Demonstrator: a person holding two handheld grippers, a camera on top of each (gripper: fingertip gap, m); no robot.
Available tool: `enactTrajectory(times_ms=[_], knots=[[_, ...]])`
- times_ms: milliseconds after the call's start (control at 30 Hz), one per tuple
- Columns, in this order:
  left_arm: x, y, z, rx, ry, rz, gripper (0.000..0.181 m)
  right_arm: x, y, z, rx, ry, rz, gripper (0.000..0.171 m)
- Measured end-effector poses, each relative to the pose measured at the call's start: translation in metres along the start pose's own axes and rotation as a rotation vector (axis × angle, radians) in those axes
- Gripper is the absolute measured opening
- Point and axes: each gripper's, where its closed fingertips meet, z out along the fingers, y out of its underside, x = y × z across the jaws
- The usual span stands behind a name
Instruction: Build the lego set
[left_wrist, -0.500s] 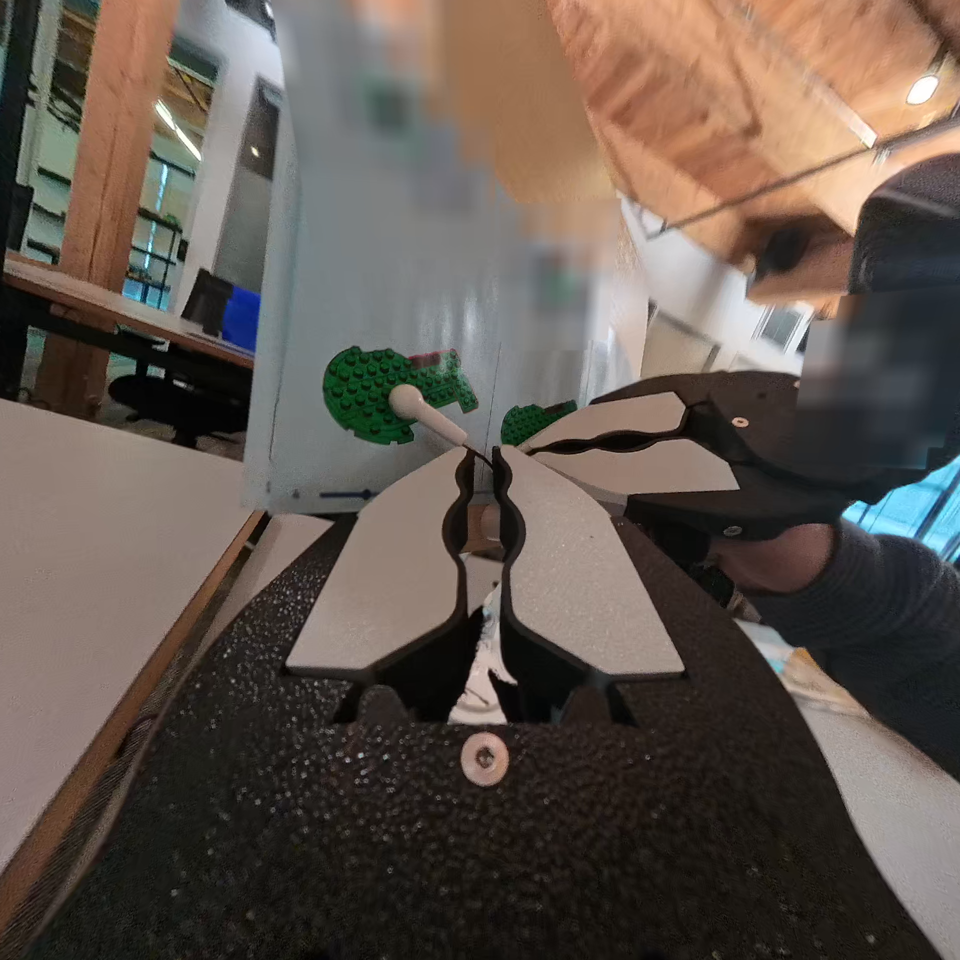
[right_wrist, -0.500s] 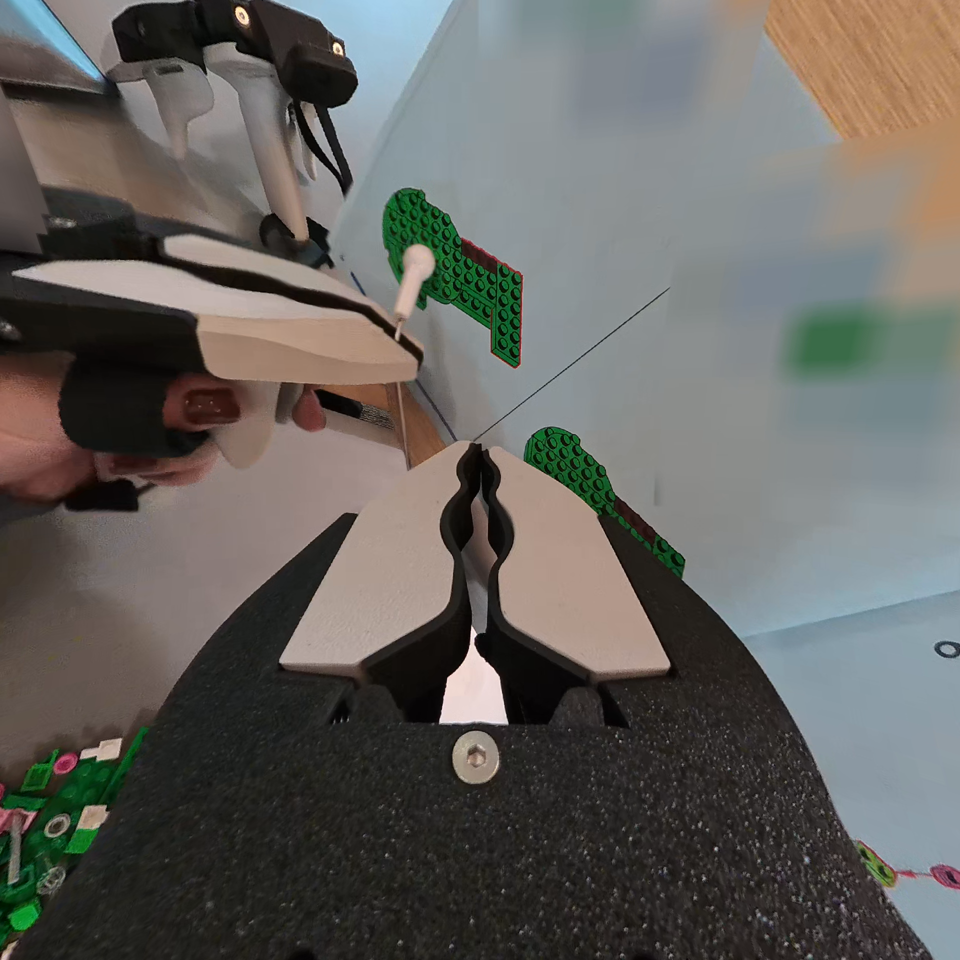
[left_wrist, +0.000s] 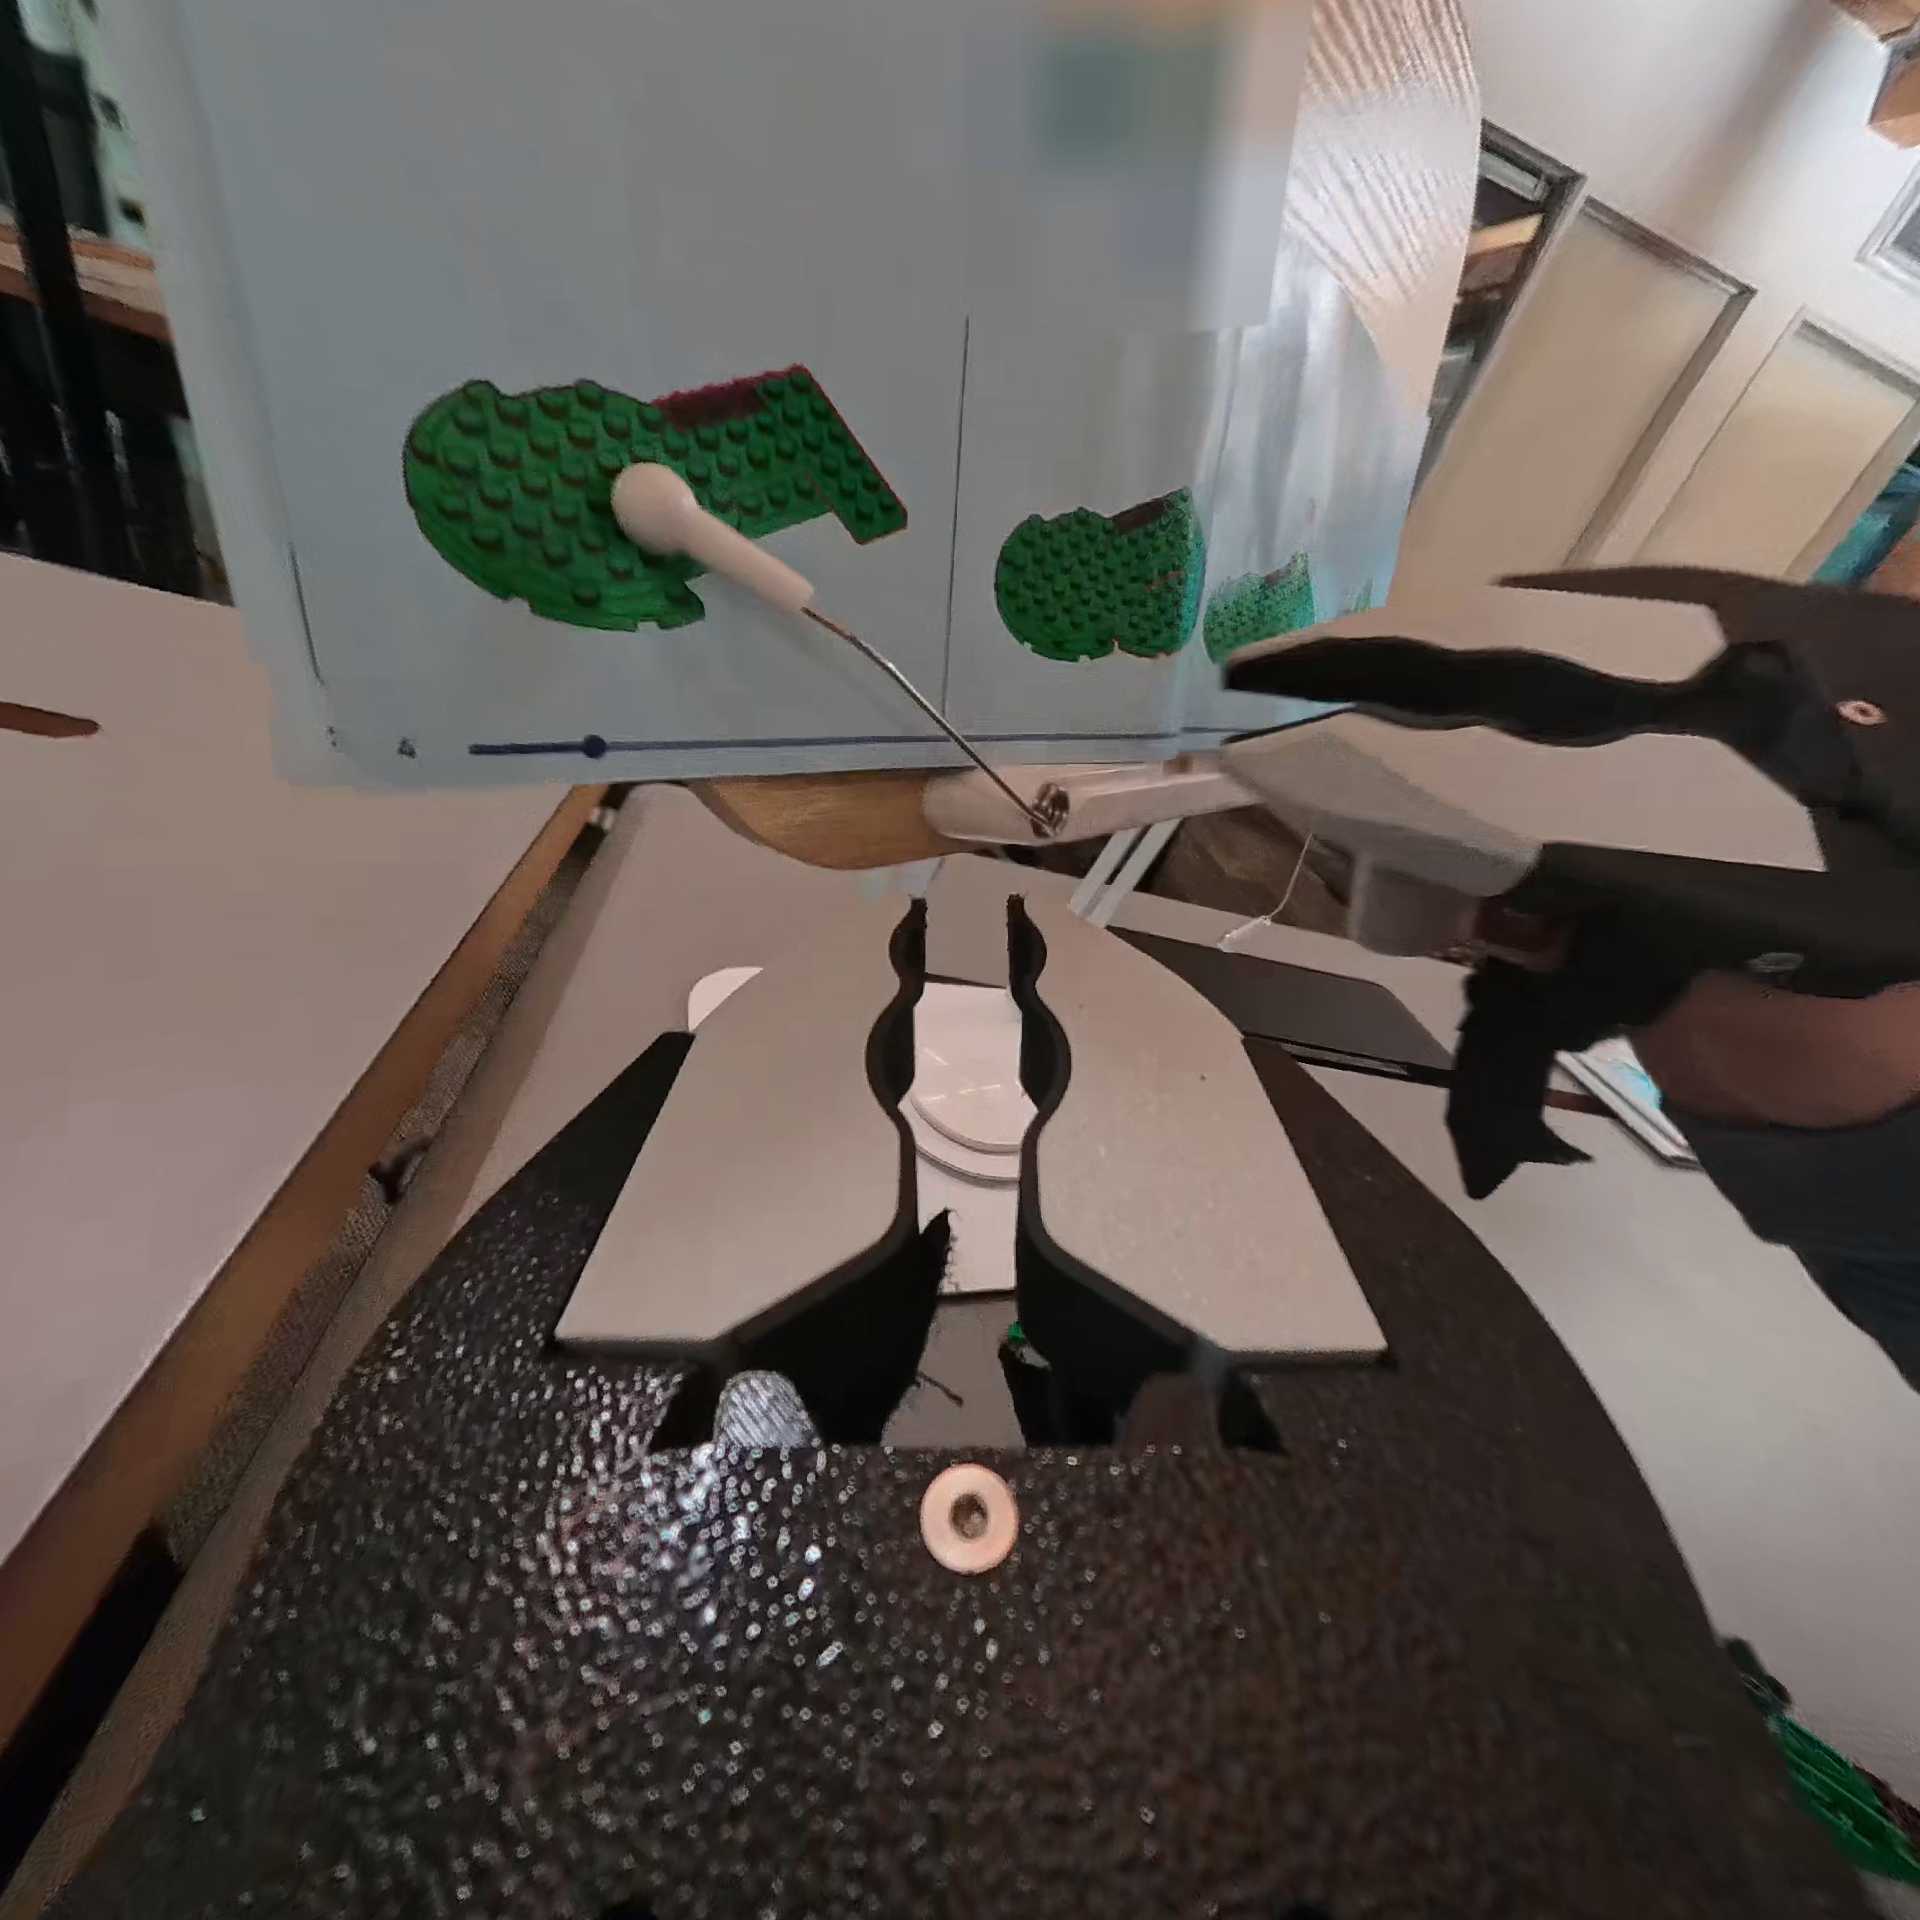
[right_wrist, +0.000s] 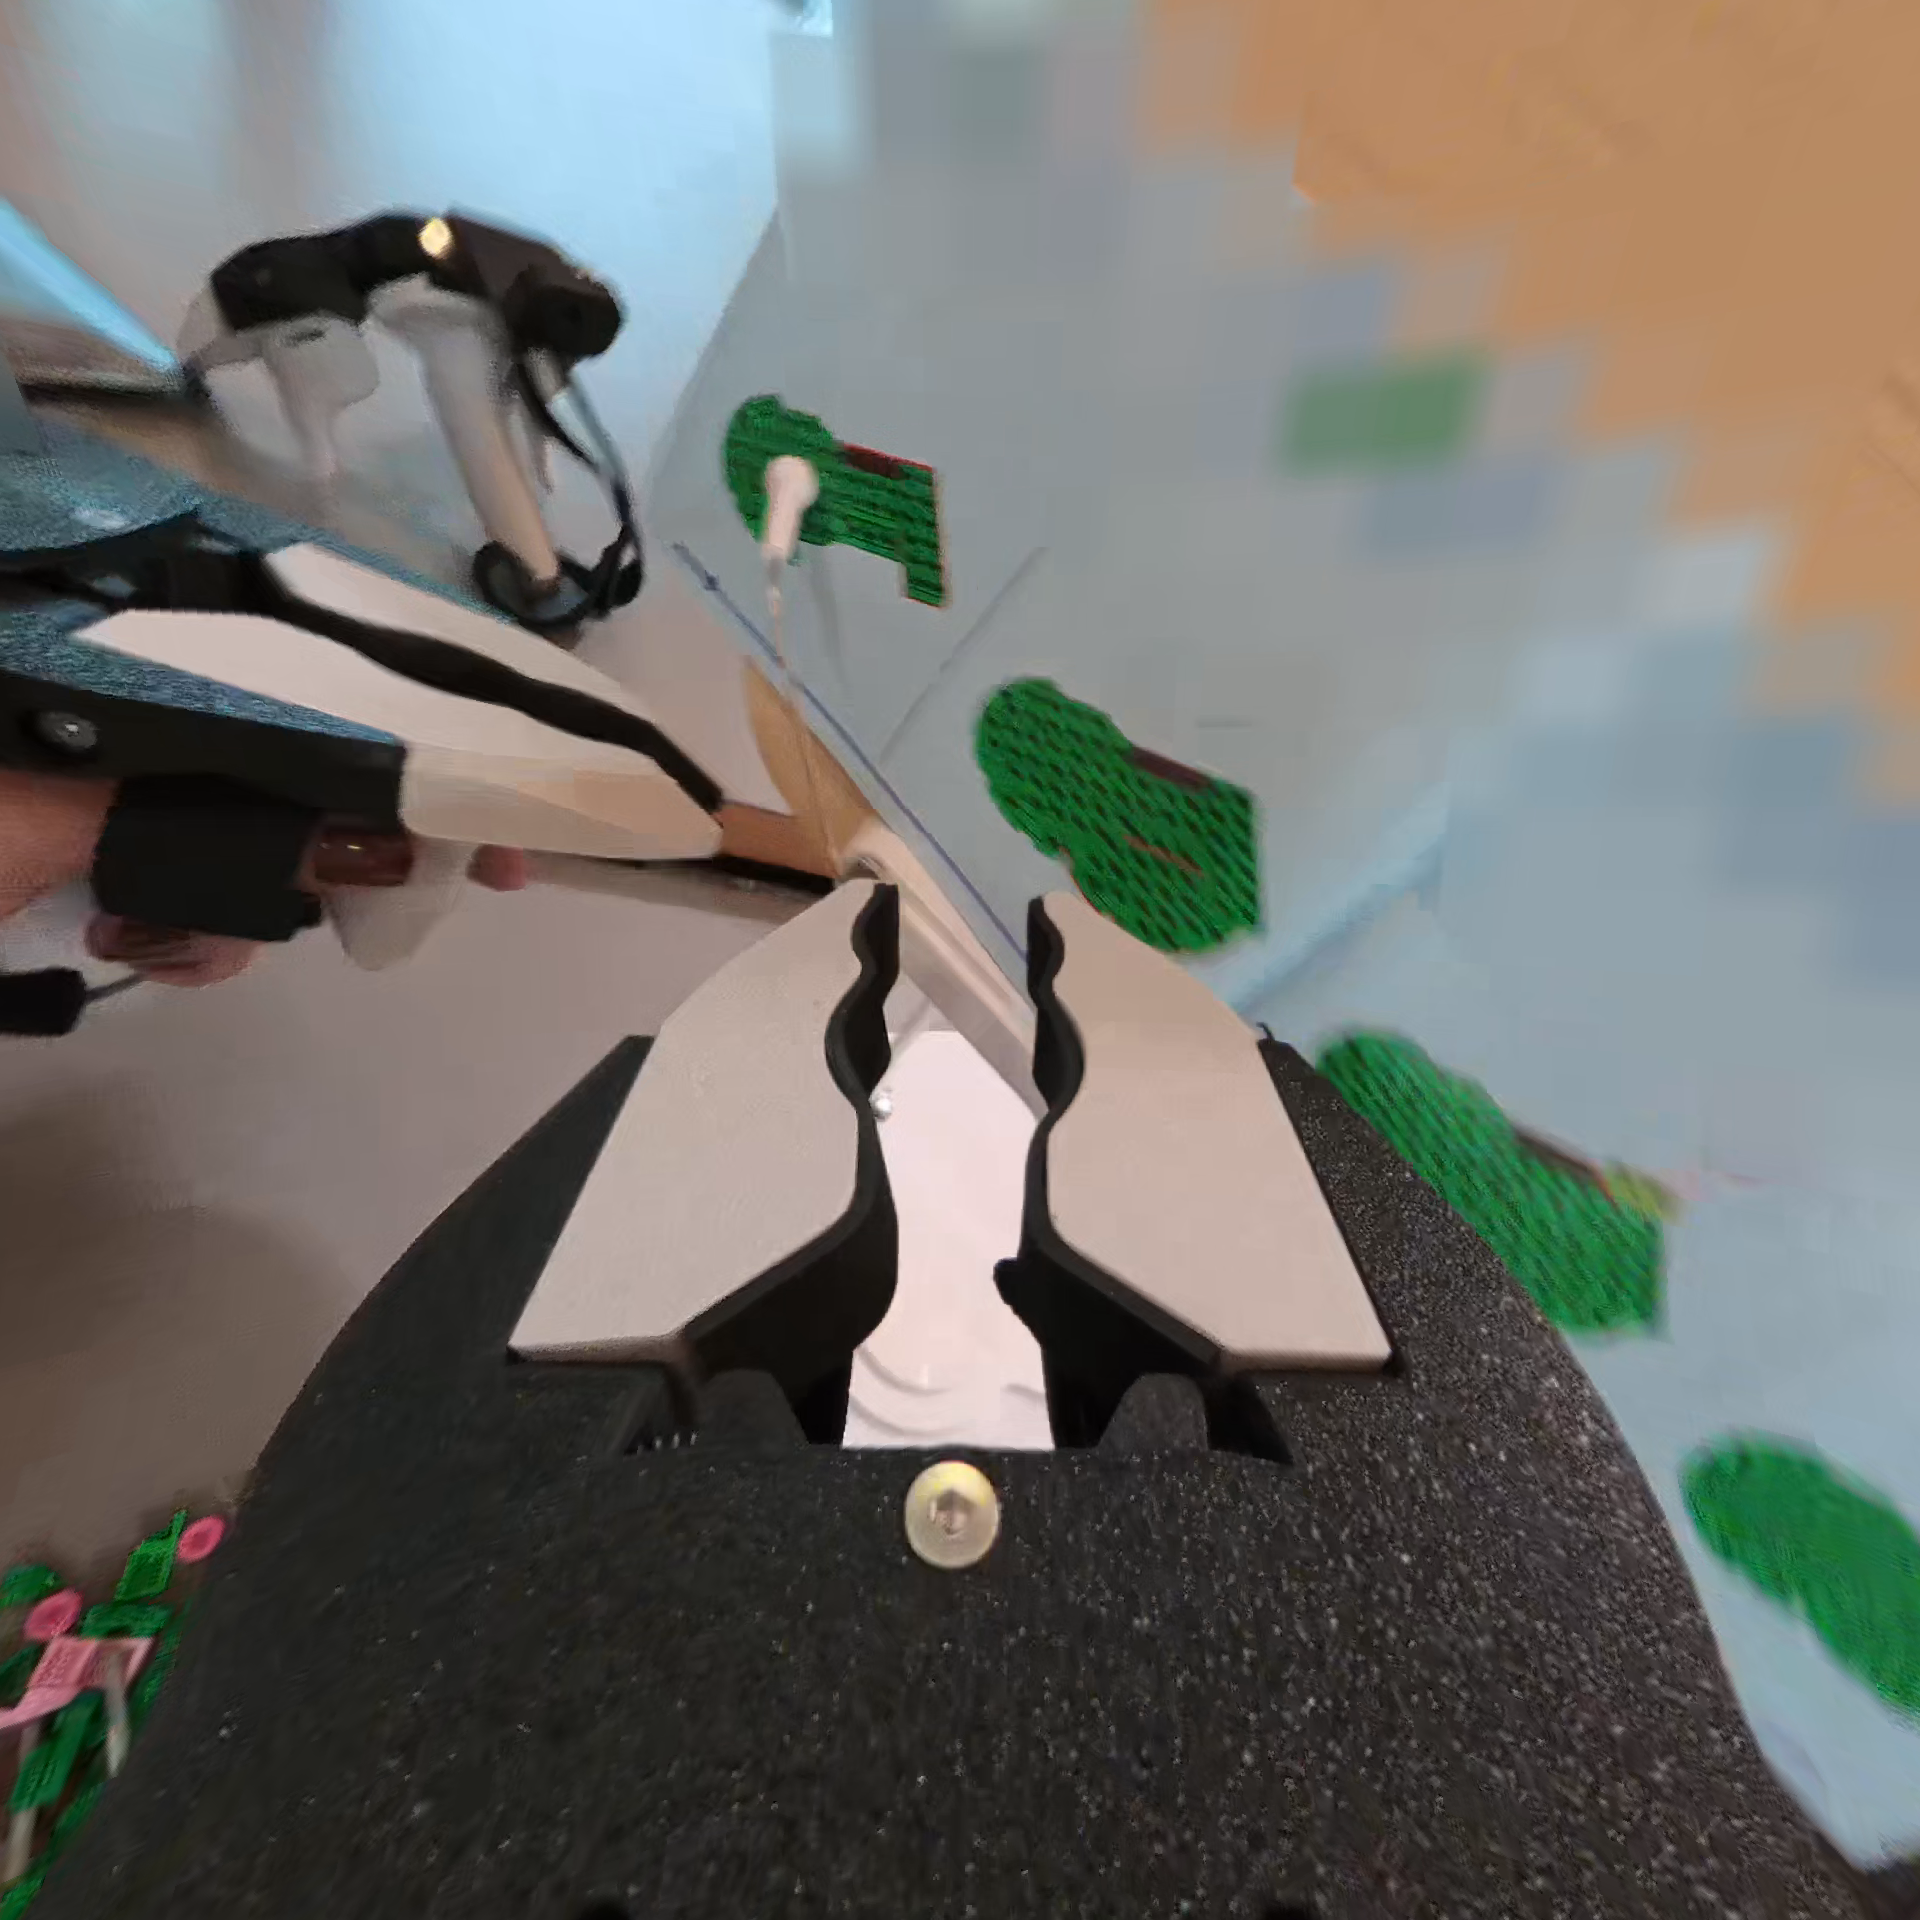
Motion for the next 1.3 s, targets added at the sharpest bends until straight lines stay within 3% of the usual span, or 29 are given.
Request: enactTrajectory(times_ms=[100,233,467,600,933,1067,1300], knots=[[0.019,-0.011,0.001,0.114,-0.040,0.127,0.002,0.037,0.020,-0.044,0.151,0.205,0.165,0.024],[0.080,-0.022,0.032,0.138,0.050,0.318,0.000,0.084,0.068,-0.091,0.305,0.385,0.594,0.021],[0.130,-0.028,0.115,-0.045,0.079,0.443,0.000,0.114,0.122,-0.102,0.528,0.347,1.336,0.027],[0.131,-0.026,0.146,-0.143,0.081,0.402,0.000,0.109,0.126,-0.100,0.703,0.232,1.663,0.033],[0.117,-0.018,0.168,-0.274,0.031,0.407,0.000,0.076,0.129,-0.065,0.787,0.014,1.982,0.035],[0.114,-0.016,0.168,-0.289,0.014,0.423,0.000,0.087,0.130,-0.067,1.008,-0.033,2.076,0.033],[0.114,-0.015,0.168,-0.295,0.030,0.396,0.000,0.109,0.139,-0.080,1.215,0.005,2.088,0.030]])
